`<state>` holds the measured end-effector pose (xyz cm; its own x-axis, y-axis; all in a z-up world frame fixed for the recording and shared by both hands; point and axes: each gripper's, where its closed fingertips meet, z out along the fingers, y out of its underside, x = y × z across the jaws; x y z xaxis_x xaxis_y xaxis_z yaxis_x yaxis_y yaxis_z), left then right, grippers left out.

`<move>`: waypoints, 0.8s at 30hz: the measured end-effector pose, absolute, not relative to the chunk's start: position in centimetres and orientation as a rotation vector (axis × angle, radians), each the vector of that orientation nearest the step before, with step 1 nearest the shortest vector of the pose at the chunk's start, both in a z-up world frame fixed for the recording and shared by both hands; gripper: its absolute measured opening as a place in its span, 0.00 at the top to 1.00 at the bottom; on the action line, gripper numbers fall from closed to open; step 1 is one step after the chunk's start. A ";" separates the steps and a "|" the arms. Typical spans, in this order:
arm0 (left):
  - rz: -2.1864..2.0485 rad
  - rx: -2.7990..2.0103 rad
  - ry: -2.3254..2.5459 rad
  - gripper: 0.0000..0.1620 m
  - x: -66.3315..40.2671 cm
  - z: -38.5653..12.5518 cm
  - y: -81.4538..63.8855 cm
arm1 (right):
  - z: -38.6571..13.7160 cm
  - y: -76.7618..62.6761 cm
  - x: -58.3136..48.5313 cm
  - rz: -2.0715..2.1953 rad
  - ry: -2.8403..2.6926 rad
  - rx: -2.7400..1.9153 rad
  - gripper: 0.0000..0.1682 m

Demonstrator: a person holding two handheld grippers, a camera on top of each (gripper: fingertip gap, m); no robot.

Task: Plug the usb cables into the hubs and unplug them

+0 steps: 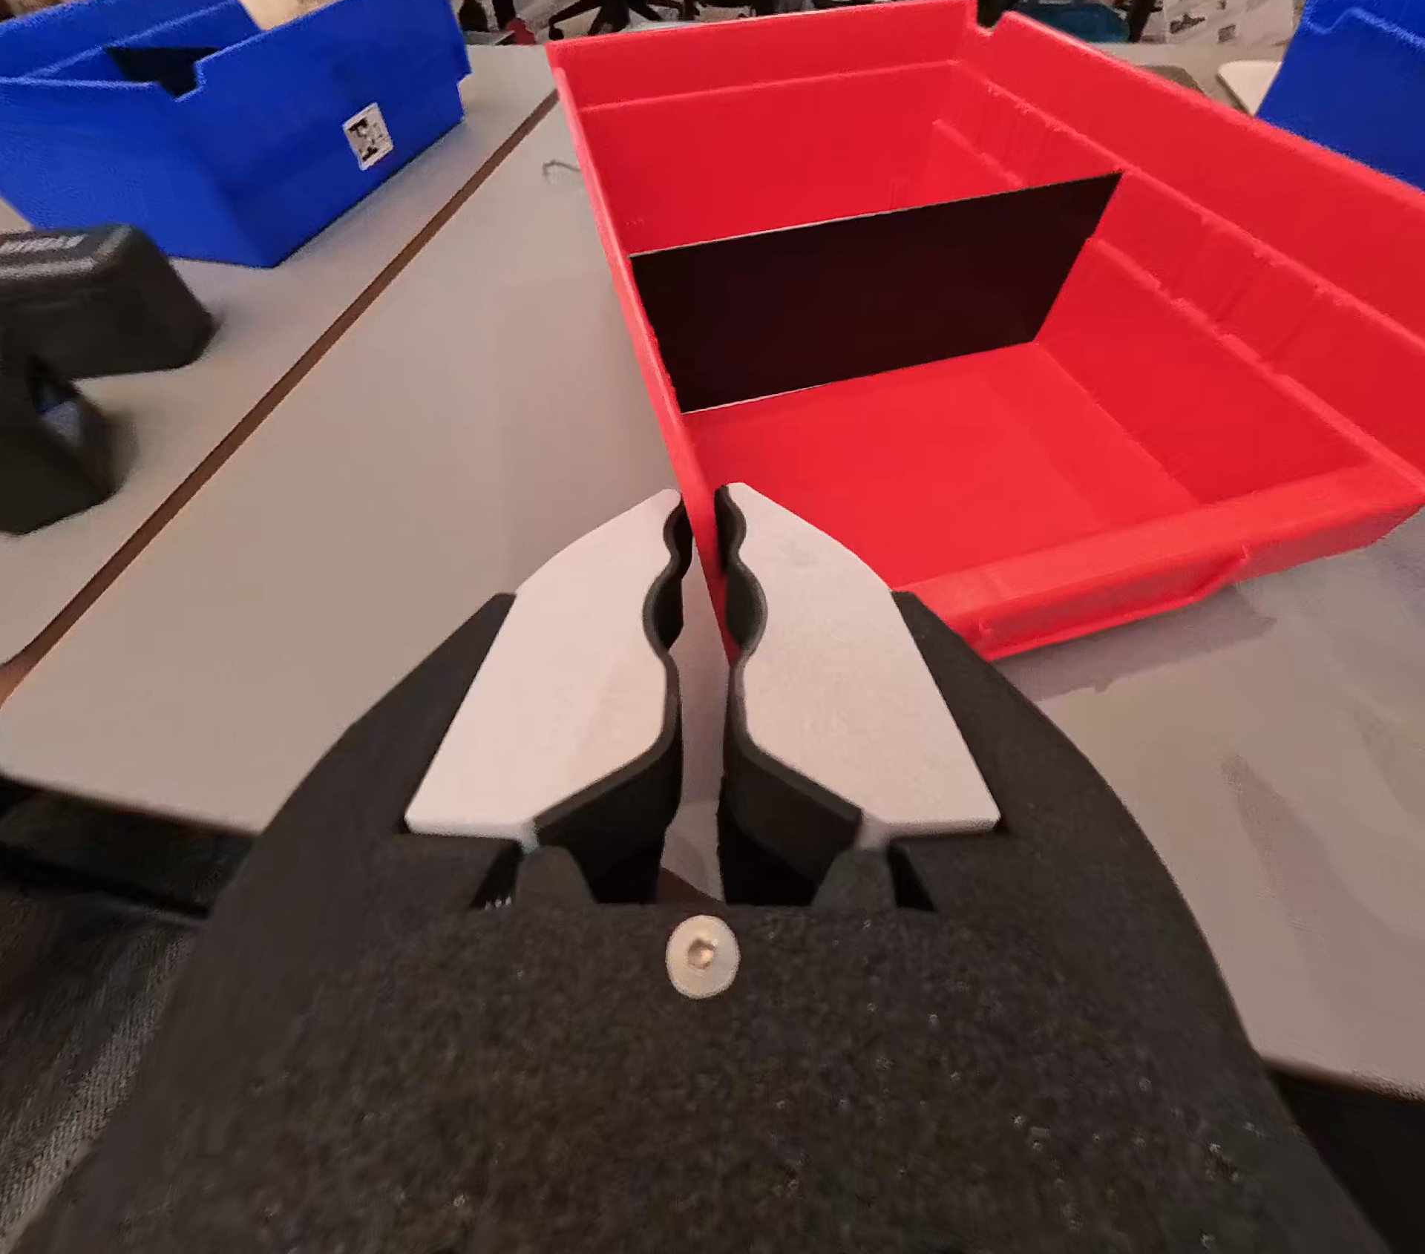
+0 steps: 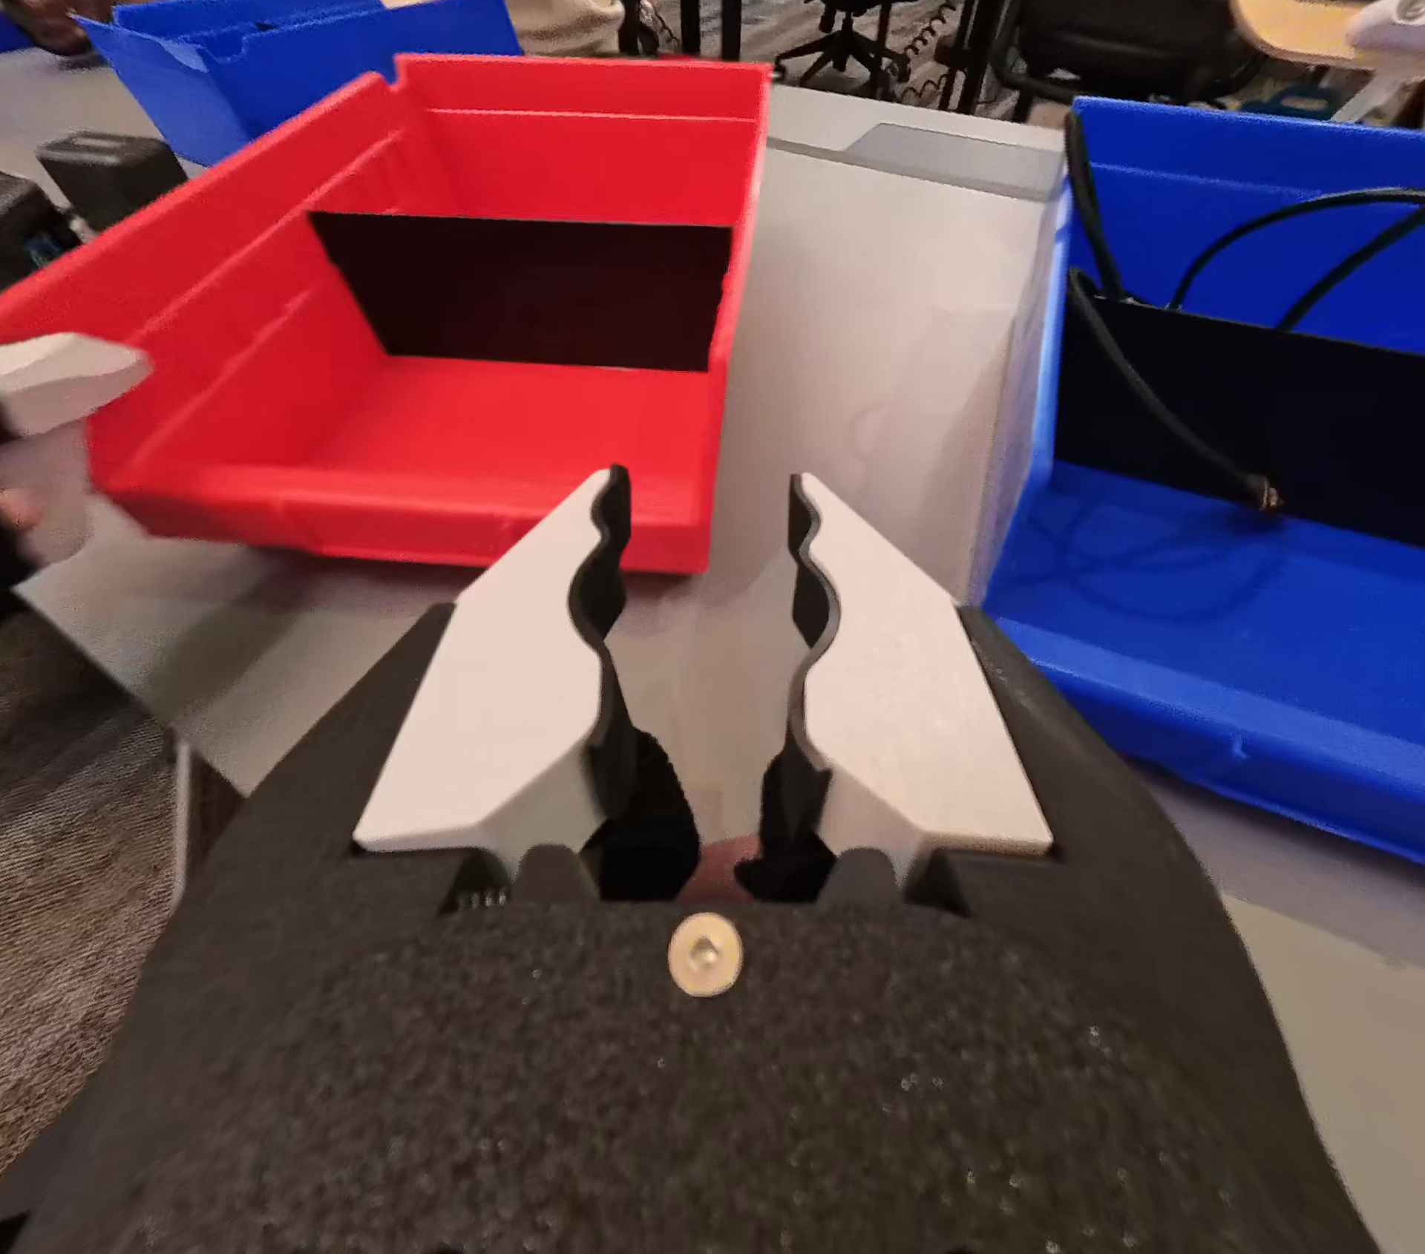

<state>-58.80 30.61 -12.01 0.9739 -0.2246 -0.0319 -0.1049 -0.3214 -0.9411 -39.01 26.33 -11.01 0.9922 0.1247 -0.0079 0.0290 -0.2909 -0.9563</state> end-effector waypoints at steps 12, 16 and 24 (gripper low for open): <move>-0.099 -1.798 0.300 0.96 -59.4 -10.3 24.5 | -10.1 27.1 -40.1 0.199 -0.128 -1.828 0.99; -0.100 -1.737 0.298 0.97 -58.2 -6.5 24.0 | -5.3 26.0 -38.8 0.173 -0.093 -1.716 0.99; -0.151 -1.430 0.402 0.97 -46.5 6.5 23.9 | 7.4 22.3 -26.2 -0.027 0.051 -1.415 0.99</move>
<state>-46.53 23.92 6.50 0.9239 -0.3383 -0.1789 -0.1367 0.1449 -0.9800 -26.15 22.33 7.38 0.9986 -0.0496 -0.0194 -0.0115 0.1553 -0.9878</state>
